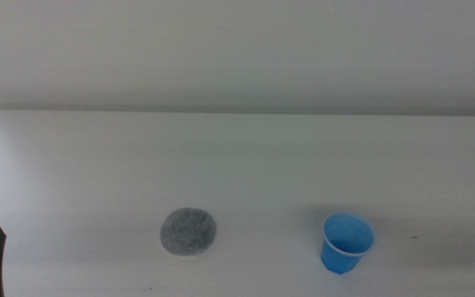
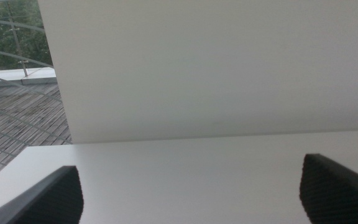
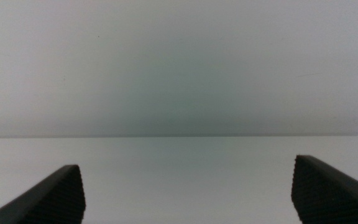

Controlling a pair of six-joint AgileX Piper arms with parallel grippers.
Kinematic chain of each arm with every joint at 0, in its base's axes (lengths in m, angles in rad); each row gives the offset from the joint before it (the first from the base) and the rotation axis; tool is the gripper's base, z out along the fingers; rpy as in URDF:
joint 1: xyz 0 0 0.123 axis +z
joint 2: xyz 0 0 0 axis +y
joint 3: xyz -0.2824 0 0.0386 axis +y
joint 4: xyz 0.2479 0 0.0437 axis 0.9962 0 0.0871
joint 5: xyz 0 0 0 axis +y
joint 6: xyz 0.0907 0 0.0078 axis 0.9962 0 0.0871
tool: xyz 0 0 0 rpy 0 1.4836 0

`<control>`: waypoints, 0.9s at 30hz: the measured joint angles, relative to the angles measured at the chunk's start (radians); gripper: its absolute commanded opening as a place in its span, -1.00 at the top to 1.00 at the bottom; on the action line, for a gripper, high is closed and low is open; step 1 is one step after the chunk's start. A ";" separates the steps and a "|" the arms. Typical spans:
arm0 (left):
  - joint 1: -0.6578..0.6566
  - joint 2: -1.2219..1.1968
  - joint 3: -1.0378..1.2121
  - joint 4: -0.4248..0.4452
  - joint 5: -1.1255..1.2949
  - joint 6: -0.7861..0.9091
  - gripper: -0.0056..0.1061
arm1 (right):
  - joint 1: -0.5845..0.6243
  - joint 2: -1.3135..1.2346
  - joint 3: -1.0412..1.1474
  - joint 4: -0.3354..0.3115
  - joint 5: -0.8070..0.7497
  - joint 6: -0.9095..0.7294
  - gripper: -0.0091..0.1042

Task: Place an empty cup on a cup mat.

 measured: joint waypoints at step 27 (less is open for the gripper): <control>0.000 0.000 0.000 0.000 0.000 0.000 -0.78 | 0.094 0.491 -0.471 0.043 0.434 0.026 -0.73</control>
